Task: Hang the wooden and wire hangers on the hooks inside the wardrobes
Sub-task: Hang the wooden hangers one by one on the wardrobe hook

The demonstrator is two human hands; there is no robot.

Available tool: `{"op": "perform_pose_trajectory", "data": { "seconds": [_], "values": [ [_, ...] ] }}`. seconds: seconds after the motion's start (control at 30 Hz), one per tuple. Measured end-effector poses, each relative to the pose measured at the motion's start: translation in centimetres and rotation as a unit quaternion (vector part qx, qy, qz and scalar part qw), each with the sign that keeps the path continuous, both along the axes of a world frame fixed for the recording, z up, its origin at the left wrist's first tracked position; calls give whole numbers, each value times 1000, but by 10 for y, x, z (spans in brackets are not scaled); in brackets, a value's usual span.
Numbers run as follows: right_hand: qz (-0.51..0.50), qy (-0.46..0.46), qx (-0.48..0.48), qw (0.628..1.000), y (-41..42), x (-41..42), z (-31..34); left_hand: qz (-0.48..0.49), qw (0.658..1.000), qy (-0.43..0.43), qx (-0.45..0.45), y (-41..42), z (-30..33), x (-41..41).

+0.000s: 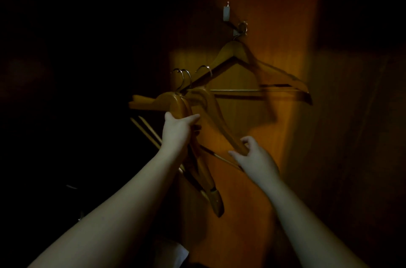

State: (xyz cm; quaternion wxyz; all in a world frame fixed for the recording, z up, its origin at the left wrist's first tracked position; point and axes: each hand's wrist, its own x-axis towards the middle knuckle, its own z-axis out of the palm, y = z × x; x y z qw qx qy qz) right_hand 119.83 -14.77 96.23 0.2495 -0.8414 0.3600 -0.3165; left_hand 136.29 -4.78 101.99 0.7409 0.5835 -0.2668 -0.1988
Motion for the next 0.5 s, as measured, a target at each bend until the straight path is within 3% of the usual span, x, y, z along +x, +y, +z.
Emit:
{"op": "perform_pose_trajectory", "data": {
  "seconds": [0.5],
  "values": [
    [-93, -51, -58, 993, -69, -35, 12, 0, 1000, 10, -6, 4, 25, 11]
  ]
}}
